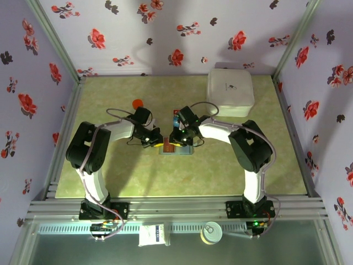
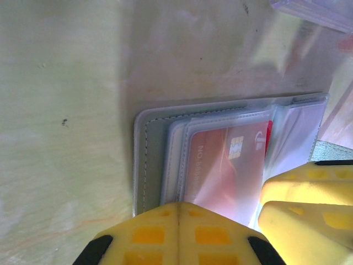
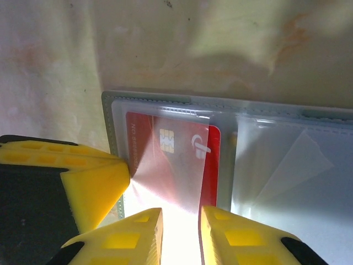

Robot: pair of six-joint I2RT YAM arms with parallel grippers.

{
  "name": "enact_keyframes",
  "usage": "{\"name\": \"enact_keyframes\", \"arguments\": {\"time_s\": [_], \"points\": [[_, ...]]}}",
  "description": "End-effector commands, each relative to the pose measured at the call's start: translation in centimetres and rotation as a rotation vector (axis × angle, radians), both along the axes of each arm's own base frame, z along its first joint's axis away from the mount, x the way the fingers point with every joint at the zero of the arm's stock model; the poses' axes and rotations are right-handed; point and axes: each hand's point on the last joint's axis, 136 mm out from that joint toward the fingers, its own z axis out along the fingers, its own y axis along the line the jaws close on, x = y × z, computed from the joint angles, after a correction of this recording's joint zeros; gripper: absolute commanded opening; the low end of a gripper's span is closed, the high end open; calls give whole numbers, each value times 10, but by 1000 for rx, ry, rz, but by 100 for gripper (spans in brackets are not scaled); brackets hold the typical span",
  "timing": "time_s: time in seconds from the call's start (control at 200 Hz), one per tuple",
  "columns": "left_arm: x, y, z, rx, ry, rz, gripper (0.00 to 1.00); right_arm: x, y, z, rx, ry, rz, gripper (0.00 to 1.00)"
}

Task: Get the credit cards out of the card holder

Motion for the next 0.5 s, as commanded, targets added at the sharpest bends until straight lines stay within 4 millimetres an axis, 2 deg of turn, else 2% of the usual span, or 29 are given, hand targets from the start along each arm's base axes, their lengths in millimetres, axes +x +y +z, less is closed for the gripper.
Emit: {"name": "enact_keyframes", "arguments": {"time_s": [0.0, 0.32, 0.495], "points": [[-9, 9, -15, 34, 40, -8, 0, -1, 9, -5, 16, 20, 2, 25], [-10, 9, -15, 27, 42, -4, 0, -3, 21, -3, 73, 26, 17, 19], [-10, 9, -14, 25, 40, -3, 0, -4, 14, -11, 25, 32, 11, 20]]}}
